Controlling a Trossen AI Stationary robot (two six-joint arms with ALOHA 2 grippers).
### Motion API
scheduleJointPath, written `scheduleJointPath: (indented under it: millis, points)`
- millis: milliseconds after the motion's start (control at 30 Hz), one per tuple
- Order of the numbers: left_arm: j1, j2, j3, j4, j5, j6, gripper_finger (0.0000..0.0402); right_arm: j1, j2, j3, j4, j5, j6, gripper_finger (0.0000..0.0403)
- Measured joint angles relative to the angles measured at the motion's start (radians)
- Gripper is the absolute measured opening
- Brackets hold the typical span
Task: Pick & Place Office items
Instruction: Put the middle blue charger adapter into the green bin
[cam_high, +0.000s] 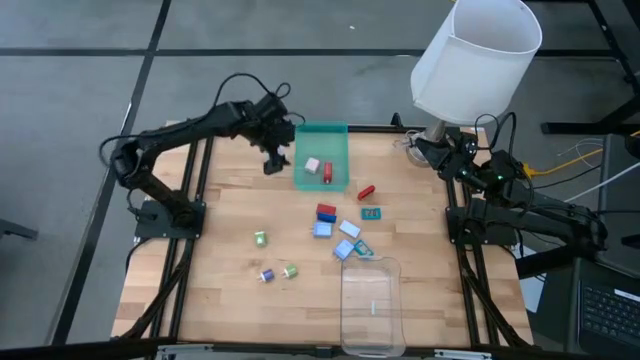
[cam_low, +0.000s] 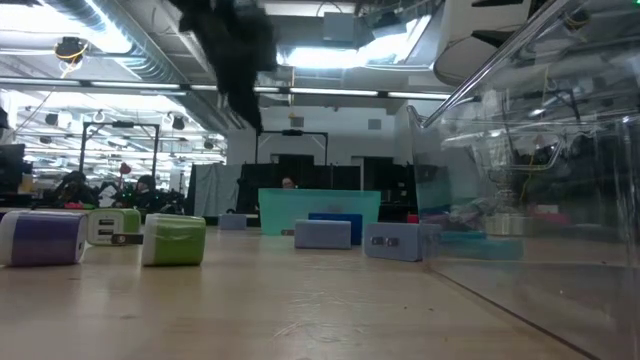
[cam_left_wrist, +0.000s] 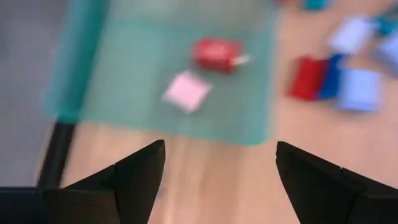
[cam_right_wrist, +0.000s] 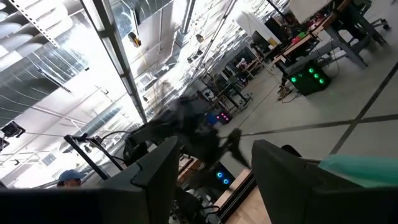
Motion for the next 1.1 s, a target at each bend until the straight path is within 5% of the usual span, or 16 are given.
scheduleJointPath:
  millis: [367,833,1100]
  points:
    - [-0.377,0.042,0.038,-0.076,0.039,-0.205,0.0294,0.000,0.000,0.000,0.000,0.008,0.005,0.0201]
    - [-0.530,0.310,0.038,0.265,-0.017,-0.663,0.0294,0.000,0.000,0.000,-0.002,-0.167,-0.008,0.0201]
    - [-0.606,0.399,0.038,0.275,-0.055,-0.689,0.0294,0.000,0.000,0.000,0.005,-0.230,-0.077,0.0200]
